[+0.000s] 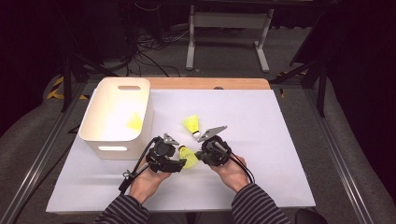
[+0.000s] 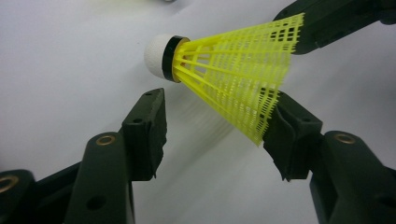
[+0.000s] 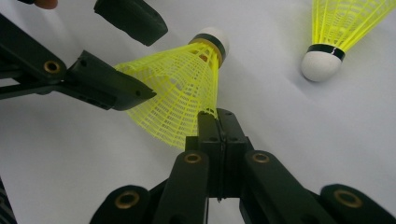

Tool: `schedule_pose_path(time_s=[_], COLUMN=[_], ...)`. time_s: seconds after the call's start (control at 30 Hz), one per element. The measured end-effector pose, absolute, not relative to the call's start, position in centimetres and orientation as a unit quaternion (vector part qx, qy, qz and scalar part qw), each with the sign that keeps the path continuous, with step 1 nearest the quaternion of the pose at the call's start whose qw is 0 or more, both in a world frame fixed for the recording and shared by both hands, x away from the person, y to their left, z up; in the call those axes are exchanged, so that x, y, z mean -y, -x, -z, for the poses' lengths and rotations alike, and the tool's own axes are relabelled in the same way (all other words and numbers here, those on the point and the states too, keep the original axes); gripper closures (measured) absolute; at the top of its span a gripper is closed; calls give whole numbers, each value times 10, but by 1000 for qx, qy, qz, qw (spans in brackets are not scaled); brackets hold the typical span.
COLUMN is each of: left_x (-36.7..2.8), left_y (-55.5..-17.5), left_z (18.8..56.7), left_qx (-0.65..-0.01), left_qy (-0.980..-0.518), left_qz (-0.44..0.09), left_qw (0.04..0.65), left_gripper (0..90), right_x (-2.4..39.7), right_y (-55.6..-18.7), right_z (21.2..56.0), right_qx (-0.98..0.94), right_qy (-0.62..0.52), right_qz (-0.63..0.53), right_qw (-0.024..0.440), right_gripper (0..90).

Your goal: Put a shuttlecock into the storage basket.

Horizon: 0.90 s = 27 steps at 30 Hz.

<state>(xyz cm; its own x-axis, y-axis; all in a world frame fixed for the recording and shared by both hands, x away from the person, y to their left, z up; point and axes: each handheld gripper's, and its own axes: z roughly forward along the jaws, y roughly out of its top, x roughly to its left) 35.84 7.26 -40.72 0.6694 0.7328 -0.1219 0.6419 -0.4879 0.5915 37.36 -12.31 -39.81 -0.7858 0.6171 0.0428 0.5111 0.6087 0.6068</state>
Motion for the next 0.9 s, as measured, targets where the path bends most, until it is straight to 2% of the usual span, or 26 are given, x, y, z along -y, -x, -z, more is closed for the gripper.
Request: schedule_pose_path(time_s=[0.2,0.67,0.9], left_x=[-72,-69,-67], left_y=[-360,-361,-361], left_z=[408,403,399], left_qx=[-400,-394,-391], left_qy=[-860,-861,-863], left_qz=[-77,-99,-122], left_qw=[309,305,296], left_gripper=[560,863,892], right_x=[122,122,122], right_y=[-373,-373,-373], right_z=[398,398,399], right_qx=[-894,-891,-889], right_qy=[-312,-311,-312], right_qz=[-311,-320,-326], right_qw=[84,80,76], right_gripper=[900,900,887])
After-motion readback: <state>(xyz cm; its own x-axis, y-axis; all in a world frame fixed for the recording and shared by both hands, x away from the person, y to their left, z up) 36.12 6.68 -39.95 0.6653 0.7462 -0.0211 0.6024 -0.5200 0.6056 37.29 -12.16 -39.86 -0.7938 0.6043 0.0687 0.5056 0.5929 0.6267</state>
